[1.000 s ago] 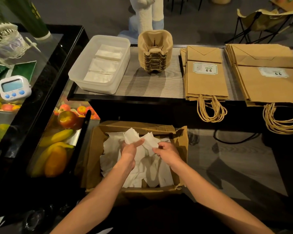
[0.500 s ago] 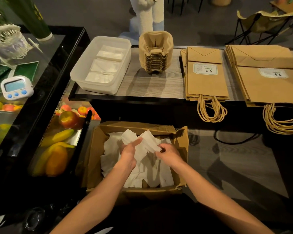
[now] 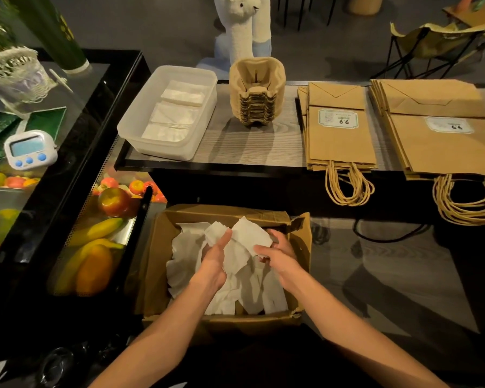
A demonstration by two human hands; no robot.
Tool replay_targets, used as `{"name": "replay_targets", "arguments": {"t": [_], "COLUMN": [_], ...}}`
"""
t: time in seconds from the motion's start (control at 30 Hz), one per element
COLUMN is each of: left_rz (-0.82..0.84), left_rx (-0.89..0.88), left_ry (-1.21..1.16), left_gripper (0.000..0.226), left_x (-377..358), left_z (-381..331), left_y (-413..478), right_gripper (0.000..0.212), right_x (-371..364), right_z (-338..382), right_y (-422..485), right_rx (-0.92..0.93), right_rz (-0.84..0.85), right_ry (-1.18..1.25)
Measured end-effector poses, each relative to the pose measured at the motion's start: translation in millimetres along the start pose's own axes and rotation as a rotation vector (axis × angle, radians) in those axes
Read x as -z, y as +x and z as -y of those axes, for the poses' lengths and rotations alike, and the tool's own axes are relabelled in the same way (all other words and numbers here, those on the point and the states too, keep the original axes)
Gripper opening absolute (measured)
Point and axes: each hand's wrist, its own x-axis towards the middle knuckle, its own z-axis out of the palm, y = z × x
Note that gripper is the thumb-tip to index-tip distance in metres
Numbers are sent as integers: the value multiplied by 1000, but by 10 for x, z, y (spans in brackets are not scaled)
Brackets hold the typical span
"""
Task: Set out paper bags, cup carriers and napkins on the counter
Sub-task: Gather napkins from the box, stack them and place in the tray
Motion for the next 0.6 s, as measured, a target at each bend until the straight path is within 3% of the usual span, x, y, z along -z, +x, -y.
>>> {"name": "replay_targets", "arguments": {"t": [0.1, 0.17, 0.3, 0.4, 0.5, 0.6], "left_rz": [41, 16, 79, 124, 167, 217], "left_rx": [14, -4, -91, -125, -133, -71], "left_ry": [25, 78, 186, 224, 282, 246], "left_gripper": [39, 41, 49, 53, 42, 50], "left_x": [-2, -14, -1, 36, 43, 34], "left_z": [-17, -22, -33, -44, -13, 5], "left_y": [-33, -38, -62, -67, -45, -65], "right_gripper": [48, 39, 41, 24, 42, 38], "right_x": [9, -1, 36, 64, 29, -24], "right_z": [15, 8, 110, 148, 166, 161], "right_y": [-6, -12, -50, -66, -102, -78], "right_rx": [5, 12, 31, 38, 71, 133], "right_rz": [51, 48, 49, 68, 112, 90], "right_ry": [-110, -172, -200, -282, -324, -303]}}
